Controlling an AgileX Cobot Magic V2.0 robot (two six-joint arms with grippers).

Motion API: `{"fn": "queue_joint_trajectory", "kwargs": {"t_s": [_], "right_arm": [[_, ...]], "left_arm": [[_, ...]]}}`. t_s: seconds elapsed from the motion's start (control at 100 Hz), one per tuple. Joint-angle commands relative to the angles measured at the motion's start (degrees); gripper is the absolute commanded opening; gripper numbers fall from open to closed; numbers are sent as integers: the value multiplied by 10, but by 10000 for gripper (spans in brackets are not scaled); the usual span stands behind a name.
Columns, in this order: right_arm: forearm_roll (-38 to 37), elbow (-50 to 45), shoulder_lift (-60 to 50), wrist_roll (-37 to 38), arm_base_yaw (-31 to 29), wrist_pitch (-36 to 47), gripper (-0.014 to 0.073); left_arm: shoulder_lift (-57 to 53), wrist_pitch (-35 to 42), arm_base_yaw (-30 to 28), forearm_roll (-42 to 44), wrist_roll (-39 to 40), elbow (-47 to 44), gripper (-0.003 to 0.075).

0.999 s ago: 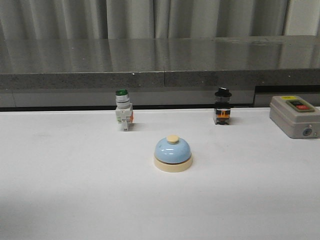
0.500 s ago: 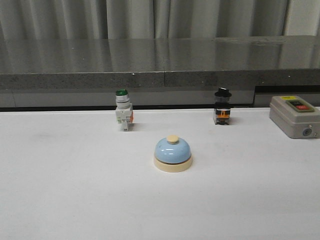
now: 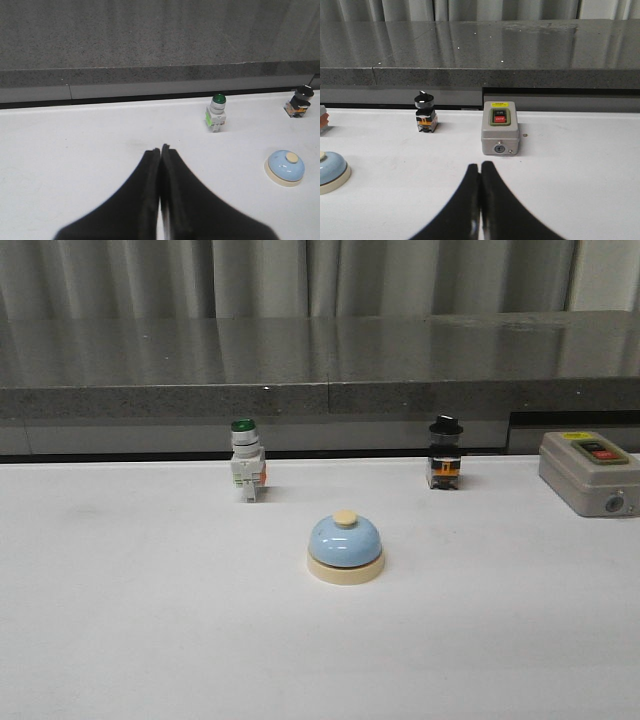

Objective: Place and press bell with both arms

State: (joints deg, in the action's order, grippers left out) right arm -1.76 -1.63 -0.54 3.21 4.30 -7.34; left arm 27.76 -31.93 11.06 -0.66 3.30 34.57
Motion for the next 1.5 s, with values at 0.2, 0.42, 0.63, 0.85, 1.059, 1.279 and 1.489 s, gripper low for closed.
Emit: {"fn": "queue_joint_trajectory", "kwargs": {"t_s": [0.2, 0.42, 0.63, 0.85, 1.059, 1.279, 1.489], "right_arm": [[-5, 9, -12, -5, -4, 52, -60], [-5, 9, -12, -5, -4, 52, -60], [-5, 9, -12, -5, -4, 52, -60], [-5, 9, -12, -5, -4, 52, -60], [-5, 9, -12, -5, -4, 52, -60], [-5, 9, -12, -5, -4, 52, -60], [-5, 9, -12, -5, -4, 52, -60]], "left_arm": [[3, 43, -3, 7, 6, 14, -20], [-21, 98, -3, 48, 6, -26, -20], [-120, 181, -24, 53, 6, -142, -19], [-235, 250, -51, 70, 6, -278, -20], [-295, 319, -54, 73, 6, -357, -20], [-295, 336, -54, 73, 6, -369, -20], [-295, 336, -54, 73, 6, -369, -19]]}}
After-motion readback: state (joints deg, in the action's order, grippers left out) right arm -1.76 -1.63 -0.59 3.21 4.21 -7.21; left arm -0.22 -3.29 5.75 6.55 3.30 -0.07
